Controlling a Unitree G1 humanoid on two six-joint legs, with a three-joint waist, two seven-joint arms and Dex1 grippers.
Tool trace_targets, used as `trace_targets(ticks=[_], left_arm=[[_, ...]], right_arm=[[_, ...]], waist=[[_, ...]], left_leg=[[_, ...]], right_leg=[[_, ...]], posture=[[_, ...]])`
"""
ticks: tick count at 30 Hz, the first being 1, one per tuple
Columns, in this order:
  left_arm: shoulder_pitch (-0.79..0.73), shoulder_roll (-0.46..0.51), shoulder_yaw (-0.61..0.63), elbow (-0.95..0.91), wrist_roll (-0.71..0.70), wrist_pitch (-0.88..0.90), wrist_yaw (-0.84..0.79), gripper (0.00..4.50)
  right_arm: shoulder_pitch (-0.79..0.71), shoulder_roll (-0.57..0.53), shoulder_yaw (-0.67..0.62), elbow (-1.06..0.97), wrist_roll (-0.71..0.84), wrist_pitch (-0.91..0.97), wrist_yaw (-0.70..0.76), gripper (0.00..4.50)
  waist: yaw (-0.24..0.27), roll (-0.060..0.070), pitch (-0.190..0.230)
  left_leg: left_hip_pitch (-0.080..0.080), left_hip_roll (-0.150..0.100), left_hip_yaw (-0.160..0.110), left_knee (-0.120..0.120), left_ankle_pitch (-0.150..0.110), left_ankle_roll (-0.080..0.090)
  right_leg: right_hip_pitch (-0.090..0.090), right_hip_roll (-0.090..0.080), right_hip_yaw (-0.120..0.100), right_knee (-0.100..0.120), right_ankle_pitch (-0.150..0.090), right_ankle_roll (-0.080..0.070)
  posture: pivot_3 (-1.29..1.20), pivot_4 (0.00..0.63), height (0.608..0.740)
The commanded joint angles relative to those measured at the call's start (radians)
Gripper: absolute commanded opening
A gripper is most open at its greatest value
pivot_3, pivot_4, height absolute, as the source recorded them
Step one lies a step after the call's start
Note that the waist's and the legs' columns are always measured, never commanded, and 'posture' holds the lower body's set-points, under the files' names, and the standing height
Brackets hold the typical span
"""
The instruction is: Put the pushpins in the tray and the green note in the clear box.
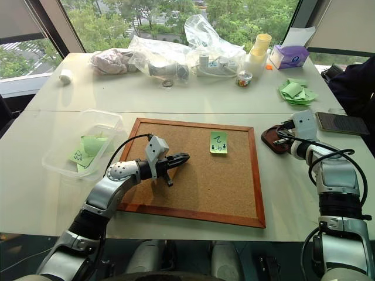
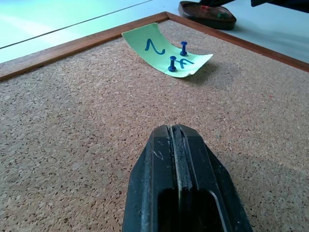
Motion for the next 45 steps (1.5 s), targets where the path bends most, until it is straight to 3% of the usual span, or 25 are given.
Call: trace_targets(ticks=[1,7,20,27,32,43,45], left_arm=[[0.030,0.015,-0.005,0.034,0.021,0.025,0.004,0.00],[0.031,0.015,-0.006,0.037,0.021,0.024,0.004,0.00],[0.025,0.009,-0.007,0.042,0.024,0.023,0.003,0.00],[0.023,0.009,-0.006,0.042,0.025,0.023,0.005,0.00],[0.024,0.009,-0.004,0.038,0.026,0.021,0.008,0.00],[0.032,0.015,0.000,0.029,0.026,0.023,0.013,0.00],[0.031,0.015,0.000,0.030,0.026,0.023,0.014,0.00]], right_arm=[[0.005,-0.002,-0.022,-0.013,0.014,0.001,-0.002,1.37],[0.002,-0.015,-0.031,-0.075,0.034,0.028,0.006,4.38],[0.013,0.012,0.079,-0.413,0.163,0.147,0.158,4.38],[0.020,0.064,0.179,-0.451,0.150,0.143,0.150,4.38],[0.011,0.095,0.217,-0.395,0.122,0.114,0.133,2.05],[0.029,0.114,0.260,-0.358,0.089,0.066,0.140,2.05],[0.036,0.117,0.265,-0.355,0.088,0.065,0.142,1.46]], waist=[[0.000,0.000,0.000],[-0.001,0.002,-0.001],[0.000,0.002,-0.001],[0.000,0.002,-0.001],[0.000,0.002,-0.001],[0.000,0.002,-0.001],[0.000,0.002,-0.001]], left_leg=[[0.000,0.000,0.000,0.000,0.000,0.000],[0.001,0.000,0.000,0.000,0.000,0.000],[0.001,0.000,-0.001,0.000,0.000,0.000],[0.000,0.001,-0.001,0.000,-0.001,0.001],[0.000,0.000,-0.001,0.000,-0.001,0.001],[0.000,0.000,-0.001,0.000,-0.001,0.001],[0.000,0.001,-0.001,0.000,-0.001,0.001]], right_leg=[[0.000,0.000,0.000,0.000,0.000,0.000],[0.000,0.000,0.000,0.000,0.000,0.000],[0.000,0.000,0.001,0.000,0.000,0.000],[0.000,-0.001,0.001,0.000,0.000,0.000],[0.000,-0.001,0.000,0.000,0.000,0.000],[-0.001,-0.001,0.000,0.000,0.000,0.000],[-0.001,-0.001,0.001,0.000,0.000,0.000]], posture=[[0.00,0.150,0.740],[0.00,0.150,0.740],[0.00,0.150,0.740],[0.00,0.150,0.740],[0.00,0.150,0.740],[0.00,0.150,0.740],[0.00,0.150,0.740]])
